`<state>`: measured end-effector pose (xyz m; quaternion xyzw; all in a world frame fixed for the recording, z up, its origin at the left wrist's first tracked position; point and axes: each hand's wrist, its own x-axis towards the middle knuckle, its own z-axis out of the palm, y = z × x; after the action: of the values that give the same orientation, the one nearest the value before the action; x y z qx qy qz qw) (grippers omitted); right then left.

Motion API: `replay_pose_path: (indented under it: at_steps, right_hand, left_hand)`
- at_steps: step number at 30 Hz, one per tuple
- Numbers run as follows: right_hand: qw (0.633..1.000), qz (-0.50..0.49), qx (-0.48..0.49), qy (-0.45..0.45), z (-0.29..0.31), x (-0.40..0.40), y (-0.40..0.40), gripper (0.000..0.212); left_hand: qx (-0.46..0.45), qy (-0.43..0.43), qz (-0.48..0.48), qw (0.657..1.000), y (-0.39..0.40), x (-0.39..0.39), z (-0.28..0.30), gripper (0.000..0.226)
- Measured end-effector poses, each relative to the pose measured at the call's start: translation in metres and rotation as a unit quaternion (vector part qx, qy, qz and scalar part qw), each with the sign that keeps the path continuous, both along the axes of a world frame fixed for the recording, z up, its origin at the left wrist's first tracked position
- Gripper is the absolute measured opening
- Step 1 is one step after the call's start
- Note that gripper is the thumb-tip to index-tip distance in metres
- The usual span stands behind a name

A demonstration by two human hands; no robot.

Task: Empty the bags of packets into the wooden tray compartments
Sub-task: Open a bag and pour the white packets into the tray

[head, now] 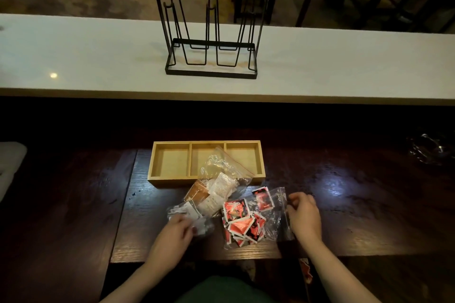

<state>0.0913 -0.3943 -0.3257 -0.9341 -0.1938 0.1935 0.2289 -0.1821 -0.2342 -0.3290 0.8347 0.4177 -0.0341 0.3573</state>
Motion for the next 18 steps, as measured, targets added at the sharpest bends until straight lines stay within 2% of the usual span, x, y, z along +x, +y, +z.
replay_pose_path:
  at_steps: [2, 4, 7, 8, 10, 12, 15, 18]
  right_hand:
    - [0.998, 0.034, 0.059, 0.008, 0.023, -0.018, 0.015, 0.015]
    - [0.985, 0.078, 0.120, 0.099, 0.048, -0.044, 0.034, 0.019]
    - [0.927, 0.193, 0.161, 0.277, 0.087, -0.091, 0.064, 0.017]
    - [0.911, 0.237, 0.171, 0.289, 0.095, -0.105, 0.073, 0.016]
    - [0.904, 0.304, 0.185, 0.237, 0.106, -0.125, 0.090, 0.017]
    - [0.909, 0.335, 0.180, 0.173, 0.109, -0.134, 0.099, 0.025]
    - [0.902, 0.374, 0.160, 0.145, 0.107, -0.137, 0.104, 0.039]
    - [0.909, 0.339, 0.188, 0.150, 0.104, -0.125, 0.113, 0.030]
  left_hand:
    - [-0.034, 0.004, 0.043, 0.998, 0.010, -0.006, 0.017, 0.014]
    - [-0.156, -0.060, 0.130, 0.977, 0.019, -0.012, 0.038, 0.022]
    - [-0.336, -0.192, 0.264, 0.884, 0.025, -0.010, 0.071, 0.018]
    - [-0.376, -0.214, 0.282, 0.857, 0.026, -0.006, 0.082, 0.013]
    - [-0.414, -0.240, 0.300, 0.825, 0.025, 0.002, 0.096, 0.010]
    - [-0.400, -0.254, 0.306, 0.826, 0.023, 0.008, 0.099, 0.011]
    - [-0.331, -0.258, 0.313, 0.852, 0.018, 0.015, 0.100, 0.010]
    - [-0.271, -0.262, 0.309, 0.873, 0.016, 0.018, 0.102, 0.011]
